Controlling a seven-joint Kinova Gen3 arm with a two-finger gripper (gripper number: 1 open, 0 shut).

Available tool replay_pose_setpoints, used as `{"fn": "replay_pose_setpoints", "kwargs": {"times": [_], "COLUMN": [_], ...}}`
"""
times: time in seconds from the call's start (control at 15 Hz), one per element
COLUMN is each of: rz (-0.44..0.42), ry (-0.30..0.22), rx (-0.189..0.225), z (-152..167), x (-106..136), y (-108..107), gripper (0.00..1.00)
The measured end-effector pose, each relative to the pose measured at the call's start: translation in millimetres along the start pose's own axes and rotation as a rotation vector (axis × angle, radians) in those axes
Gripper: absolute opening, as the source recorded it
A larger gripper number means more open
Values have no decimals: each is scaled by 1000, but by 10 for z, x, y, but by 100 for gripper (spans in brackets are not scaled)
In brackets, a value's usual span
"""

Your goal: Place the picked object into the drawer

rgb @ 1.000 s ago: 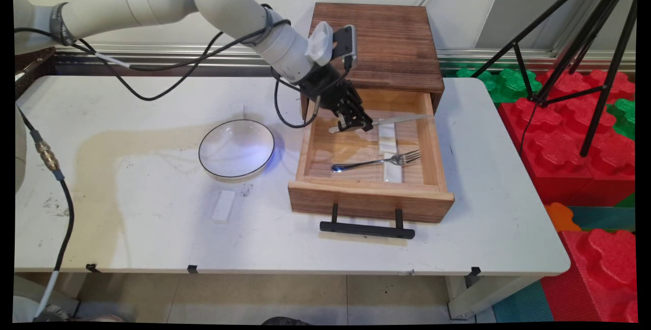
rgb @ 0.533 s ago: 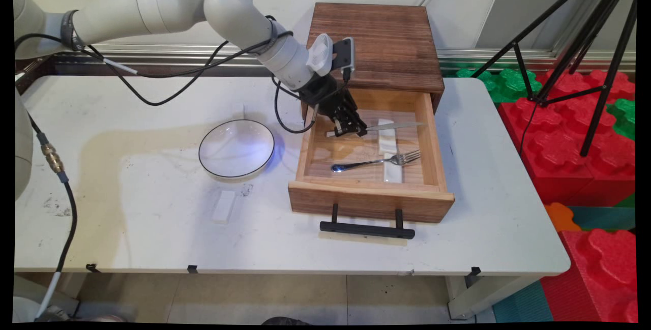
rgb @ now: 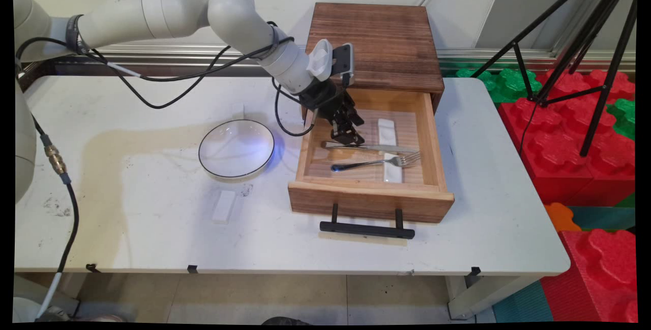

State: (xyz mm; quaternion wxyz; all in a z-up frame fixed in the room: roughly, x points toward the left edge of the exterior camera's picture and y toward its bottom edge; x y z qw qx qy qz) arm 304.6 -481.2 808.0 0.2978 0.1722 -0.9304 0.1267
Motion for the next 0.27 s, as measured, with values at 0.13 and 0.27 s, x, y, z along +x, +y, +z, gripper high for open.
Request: {"fn": "replay_pose_setpoints", "kwargs": {"times": [0.13,0.27], "rz": [1,-1], "ry": [2,8], "rx": [1,2], "z": [-7,-35], "x": [2,18], "y": [3,11], "gripper": [100,100]}}
